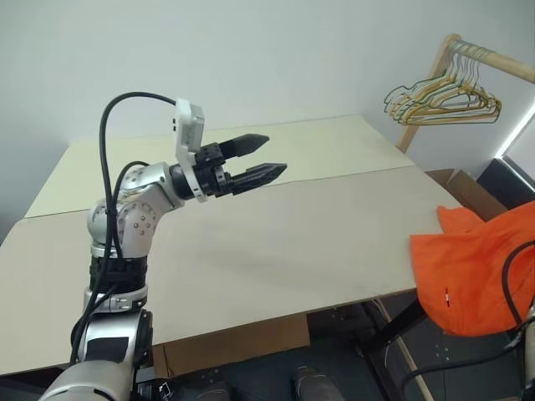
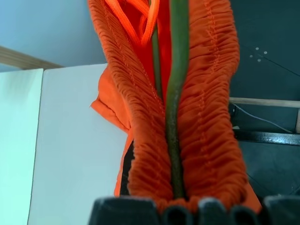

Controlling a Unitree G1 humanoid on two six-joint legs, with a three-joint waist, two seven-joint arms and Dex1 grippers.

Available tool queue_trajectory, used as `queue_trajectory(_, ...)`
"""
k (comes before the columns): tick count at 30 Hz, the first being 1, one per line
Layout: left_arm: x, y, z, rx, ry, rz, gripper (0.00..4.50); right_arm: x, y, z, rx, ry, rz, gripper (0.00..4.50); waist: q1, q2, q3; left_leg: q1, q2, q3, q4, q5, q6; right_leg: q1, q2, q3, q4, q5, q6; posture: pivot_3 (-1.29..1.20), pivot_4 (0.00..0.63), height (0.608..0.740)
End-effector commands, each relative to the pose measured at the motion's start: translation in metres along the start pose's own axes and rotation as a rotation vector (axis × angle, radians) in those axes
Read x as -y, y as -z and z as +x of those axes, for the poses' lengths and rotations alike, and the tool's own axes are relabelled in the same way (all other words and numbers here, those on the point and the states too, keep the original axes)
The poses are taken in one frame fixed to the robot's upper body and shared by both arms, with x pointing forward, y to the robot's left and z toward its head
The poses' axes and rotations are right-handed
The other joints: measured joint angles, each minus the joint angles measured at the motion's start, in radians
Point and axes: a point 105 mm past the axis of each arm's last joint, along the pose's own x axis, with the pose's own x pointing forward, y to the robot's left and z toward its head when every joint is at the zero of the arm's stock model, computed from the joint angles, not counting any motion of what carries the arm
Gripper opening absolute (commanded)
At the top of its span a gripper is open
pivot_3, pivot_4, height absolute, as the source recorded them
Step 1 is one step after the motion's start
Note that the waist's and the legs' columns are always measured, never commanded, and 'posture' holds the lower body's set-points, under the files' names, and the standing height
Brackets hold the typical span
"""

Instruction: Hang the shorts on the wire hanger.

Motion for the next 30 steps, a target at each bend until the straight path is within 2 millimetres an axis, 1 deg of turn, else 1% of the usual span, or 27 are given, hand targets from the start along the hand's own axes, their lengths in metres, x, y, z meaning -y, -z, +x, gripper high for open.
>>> queue_trajectory(1, 0.008, -0.015, 0.003, 0.029, 0.036, 0.068, 4.48, -0.001, -0.009, -0.005, 0.043, -0.006, 0.007, 0.00, 0.000, 0.000, 0.000, 0.000, 0.000, 0.000, 0.000, 0.000, 0.000, 0.000, 0.000, 0.000, 0.000, 0.000, 0.000, -0.02, 0.000, 0.740)
queue_trajectory(3, 0.008, -0.016, 0.002, 0.026, 0.037, 0.070, 4.50, -0.001, -0.009, -0.005, 0.064, 0.012, -0.014, 0.64, 0.000, 0.000, 0.000, 0.000, 0.000, 0.000, 0.000, 0.000, 0.000, 0.000, 0.000, 0.000, 0.000, 0.000, 0.000, -0.02, 0.000, 0.740)
queue_trajectory(4, 0.008, -0.016, 0.002, 0.025, 0.037, 0.072, 4.50, -0.001, -0.009, -0.006, 0.074, 0.018, -0.022, 0.85, 0.000, 0.000, 0.000, 0.000, 0.000, 0.000, 0.000, 0.000, 0.000, 0.000, 0.000, 0.000, 0.000, 0.000, 0.000, -0.02, 0.000, 0.740)
queue_trajectory(5, 0.008, -0.016, 0.002, 0.024, 0.037, 0.072, 4.50, -0.001, -0.009, -0.006, 0.079, 0.020, -0.027, 1.22, 0.000, 0.000, 0.000, 0.000, 0.000, 0.000, 0.000, 0.000, 0.000, 0.000, 0.000, 0.000, 0.000, 0.000, 0.000, -0.02, 0.000, 0.740)
queue_trajectory(7, 0.008, -0.016, 0.001, 0.021, 0.035, 0.074, 4.50, -0.003, -0.015, -0.014, 0.156, 0.046, -0.087, 1.89, -0.001, 0.002, 0.000, 0.000, 0.000, 0.000, 0.000, 0.000, 0.000, 0.000, 0.000, 0.000, 0.000, 0.000, 0.001, -0.02, 0.000, 0.740)
queue_trajectory(11, 0.008, -0.016, 0.000, 0.014, 0.029, 0.079, 4.50, -0.006, -0.024, -0.029, 0.315, 0.117, -0.197, 3.37, 0.000, 0.006, 0.000, 0.000, 0.000, 0.000, 0.000, 0.000, 0.000, 0.000, 0.000, 0.001, 0.000, 0.001, 0.002, -0.01, 0.000, 0.740)
queue_trajectory(14, 0.007, -0.017, 0.000, 0.012, 0.026, 0.081, 4.50, -0.009, -0.024, -0.037, 0.387, 0.148, -0.233, 4.48, -0.001, 0.007, 0.000, 0.000, 0.000, 0.000, 0.000, 0.000, 0.000, -0.001, 0.001, 0.001, 0.001, 0.003, 0.006, -0.01, 0.000, 0.740)
queue_trajectory(17, 0.007, -0.017, 0.000, 0.009, 0.022, 0.085, 4.50, -0.010, -0.027, -0.049, 0.523, 0.227, -0.287, 4.48, -0.001, 0.007, 0.000, 0.001, 0.000, 0.000, 0.000, 0.000, 0.000, 0.000, 0.001, 0.001, 0.002, 0.003, 0.006, 0.00, 0.000, 0.740)
queue_trajectory(19, 0.005, -0.018, -0.001, 0.007, 0.016, 0.088, 4.50, -0.013, -0.033, -0.066, 0.698, 0.312, -0.363, 4.48, 0.000, 0.007, 0.000, 0.001, 0.000, 0.000, 0.000, 0.000, 0.000, 0.000, 0.001, 0.001, 0.002, 0.003, 0.006, 0.00, 0.000, 0.740)
queue_trajectory(21, 0.004, -0.017, -0.001, 0.007, 0.010, 0.088, 4.50, -0.021, -0.034, -0.093, 0.964, 0.414, -0.435, 4.48, 0.001, 0.008, -0.001, 0.001, 0.000, 0.000, 0.000, 0.000, 0.000, -0.001, 0.001, 0.001, 0.002, 0.003, 0.006, 0.00, 0.000, 0.740)
queue_trajectory(23, 0.004, -0.018, -0.002, 0.012, 0.011, 0.080, 4.50, -0.038, -0.023, -0.118, 1.210, 0.433, -0.512, 4.48, 0.000, 0.008, -0.001, 0.000, 0.000, 0.000, 0.000, 0.000, 0.000, -0.001, 0.001, 0.001, 0.003, 0.003, 0.006, 0.01, 0.000, 0.740)
queue_trajectory(26, 0.000, -0.016, -0.003, 0.014, -0.018, 0.091, 4.50, -0.068, 0.003, -0.140, 1.466, 0.346, -0.637, 4.48, -0.004, 0.008, -0.001, 0.001, 0.000, 0.000, 0.000, 0.000, 0.000, -0.002, 0.001, 0.002, 0.003, 0.003, 0.006, 0.01, 0.000, 0.740)
queue_trajectory(27, -0.001, -0.015, -0.004, 0.017, -0.032, 0.097, 4.50, -0.080, 0.013, -0.145, 1.524, 0.278, -0.673, 4.48, -0.004, 0.008, -0.001, 0.001, 0.000, 0.000, 0.000, 0.000, 0.000, -0.002, 0.001, 0.002, 0.003, 0.003, 0.006, 0.02, 0.000, 0.740)
queue_trajectory(29, -0.007, -0.012, -0.005, 0.009, -0.075, 0.122, 4.50, -0.107, 0.036, -0.147, 1.573, 0.076, -0.765, 4.48, -0.002, 0.007, 0.000, 0.002, 0.000, 0.000, 0.000, 0.000, 0.000, -0.001, 0.001, 0.002, 0.003, 0.003, 0.006, 0.03, 0.000, 0.740)
queue_trajectory(30, -0.011, -0.010, -0.006, 0.008, -0.102, 0.142, 4.50, -0.120, 0.050, -0.142, 1.532, -0.072, -0.811, 4.48, -0.001, 0.007, -0.001, 0.003, 0.000, 0.000, 0.001, 0.000, 0.000, 0.000, 0.001, 0.002, 0.003, 0.003, 0.006, 0.04, 0.000, 0.740)
